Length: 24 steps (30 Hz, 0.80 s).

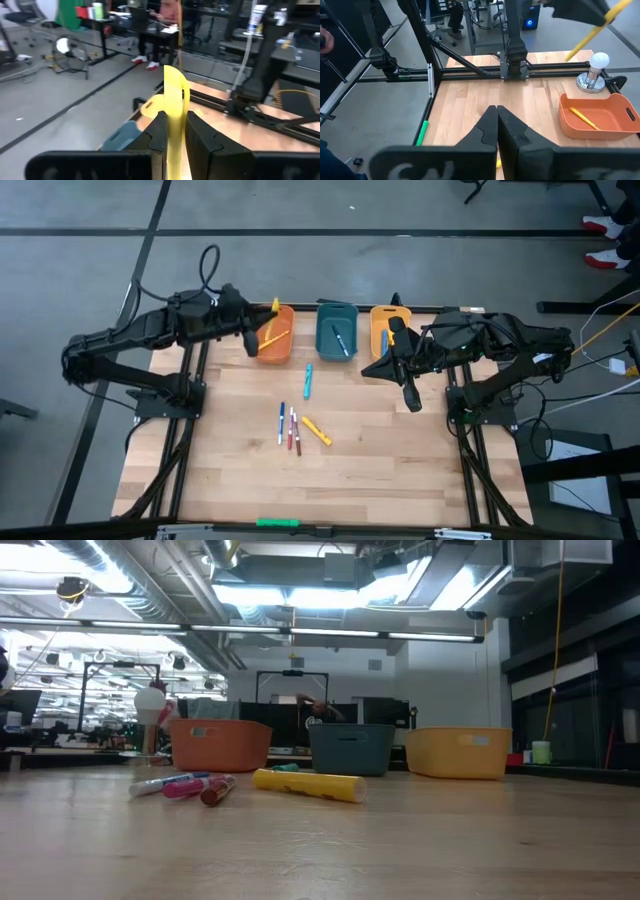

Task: Pick & Place Markers
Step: Put the yellow pen into the orange bin

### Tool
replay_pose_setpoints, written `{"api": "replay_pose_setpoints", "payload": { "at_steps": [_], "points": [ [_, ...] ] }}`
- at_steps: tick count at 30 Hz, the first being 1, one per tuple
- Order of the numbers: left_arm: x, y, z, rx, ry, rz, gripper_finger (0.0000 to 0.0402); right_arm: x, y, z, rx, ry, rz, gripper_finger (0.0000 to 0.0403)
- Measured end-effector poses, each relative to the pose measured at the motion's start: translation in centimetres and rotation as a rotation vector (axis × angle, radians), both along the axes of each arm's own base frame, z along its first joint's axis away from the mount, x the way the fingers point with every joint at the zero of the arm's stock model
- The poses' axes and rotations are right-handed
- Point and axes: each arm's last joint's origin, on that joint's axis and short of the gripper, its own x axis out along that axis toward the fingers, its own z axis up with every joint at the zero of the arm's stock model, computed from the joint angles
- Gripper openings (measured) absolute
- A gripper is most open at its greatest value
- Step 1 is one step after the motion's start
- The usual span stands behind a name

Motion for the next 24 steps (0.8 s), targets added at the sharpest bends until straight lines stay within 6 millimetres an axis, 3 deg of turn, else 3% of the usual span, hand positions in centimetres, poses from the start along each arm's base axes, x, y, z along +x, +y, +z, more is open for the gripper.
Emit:
{"api": "replay_pose_setpoints", "payload": {
  "at_steps": [24],
  "points": [
    [-1.1, 6.0, -0.9, -0.010, 0.066, 0.310, 0.0037, 0.0, 0.0, 0.0, 0.001, 0.001, -0.001, 0.0000]
  ]
}}
